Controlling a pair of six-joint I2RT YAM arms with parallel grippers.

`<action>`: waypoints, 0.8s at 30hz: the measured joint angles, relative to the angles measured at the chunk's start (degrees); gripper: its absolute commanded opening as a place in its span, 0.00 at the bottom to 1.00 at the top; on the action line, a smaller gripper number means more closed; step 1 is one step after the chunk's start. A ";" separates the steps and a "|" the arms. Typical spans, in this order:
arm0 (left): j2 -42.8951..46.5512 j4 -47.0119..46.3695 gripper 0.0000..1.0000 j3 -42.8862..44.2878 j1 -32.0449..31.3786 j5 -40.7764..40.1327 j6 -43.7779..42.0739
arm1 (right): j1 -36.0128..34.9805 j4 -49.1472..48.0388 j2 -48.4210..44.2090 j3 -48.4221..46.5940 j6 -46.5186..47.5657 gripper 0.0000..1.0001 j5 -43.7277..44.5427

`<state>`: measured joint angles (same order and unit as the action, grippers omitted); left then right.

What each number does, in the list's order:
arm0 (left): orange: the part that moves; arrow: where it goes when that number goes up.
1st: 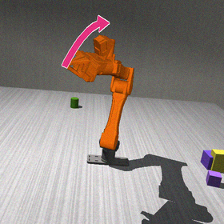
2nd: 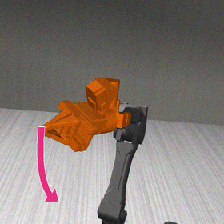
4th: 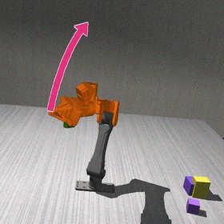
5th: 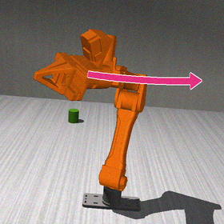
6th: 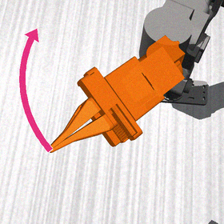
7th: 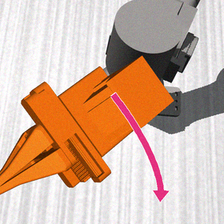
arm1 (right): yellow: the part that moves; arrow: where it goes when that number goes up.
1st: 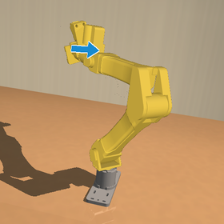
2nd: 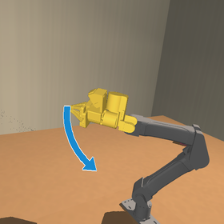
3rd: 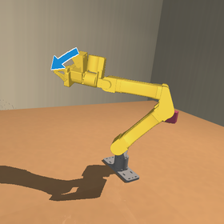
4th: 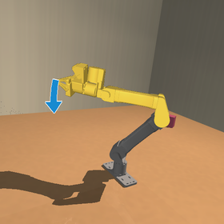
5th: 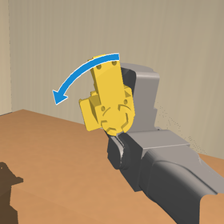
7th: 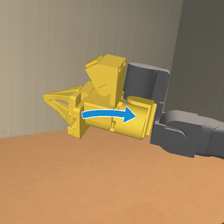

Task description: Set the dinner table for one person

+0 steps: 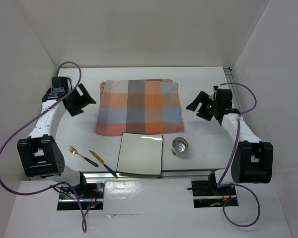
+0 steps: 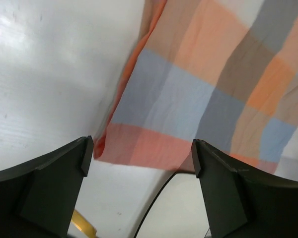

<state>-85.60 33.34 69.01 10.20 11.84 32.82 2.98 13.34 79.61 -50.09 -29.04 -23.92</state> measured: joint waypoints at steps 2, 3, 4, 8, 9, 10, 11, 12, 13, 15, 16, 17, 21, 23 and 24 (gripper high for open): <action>0.00 -0.52 0.73 2.99 -0.15 -0.02 -0.07 | -0.02 -0.09 -1.40 -0.37 0.02 0.70 1.29; -0.22 -0.79 0.54 4.35 -0.39 -0.02 -0.15 | -0.39 0.00 -1.49 -0.98 0.11 0.48 1.95; -0.57 -1.07 0.26 5.55 -0.68 -0.04 -0.13 | -0.83 0.04 -0.98 -1.81 0.50 0.40 2.62; -5.79 -2.25 0.00 9.90 -4.42 0.02 -1.14 | -6.10 1.11 6.54 -9.57 2.05 0.07 4.31; -7.48 -2.49 0.00 10.34 -5.46 0.04 -1.18 | -7.72 1.22 9.09 -11.72 2.56 0.02 4.48; -9.64 -2.43 0.00 10.69 -6.64 -0.09 -1.20 | -9.42 1.31 11.63 -13.86 3.06 0.00 4.50; -11.67 -2.16 0.00 10.86 -7.48 -0.35 -1.22 | -10.75 1.33 14.03 -15.52 3.34 0.00 4.46; -13.57 -1.84 0.00 10.91 -8.39 -0.55 -1.22 | -11.85 1.31 15.93 -16.39 3.48 0.00 4.17; -15.34 -1.31 0.00 10.86 -9.16 -1.07 -1.22 | -12.74 1.31 17.62 -16.79 3.52 0.00 3.72; -17.77 -0.76 0.00 10.40 -10.10 -1.92 -1.22 | -13.60 1.99 20.28 -16.79 3.56 0.00 3.08; -18.53 -0.48 0.00 10.01 -10.36 -2.36 -1.20 | -13.73 2.32 21.51 -16.76 3.54 0.00 2.84; -19.06 -0.26 0.00 9.66 -10.51 -2.64 -1.20 | -13.84 2.51 22.64 -16.74 3.43 0.00 2.80; -19.96 -0.42 0.00 8.15 -10.97 -3.85 -1.16 | -14.45 2.80 24.48 -15.15 3.15 0.00 3.76; -20.09 -0.72 0.00 6.99 -11.17 -4.57 -1.14 | -14.91 2.75 24.48 -13.55 2.89 0.00 4.22; -20.06 -0.83 0.00 6.32 -11.26 -4.76 -1.14 | -15.13 2.75 24.46 -12.74 2.71 0.00 4.66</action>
<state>-105.67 32.51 75.33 -1.06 7.07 31.68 -12.14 16.10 104.07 -62.83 -26.33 -19.27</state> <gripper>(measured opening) 0.044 0.035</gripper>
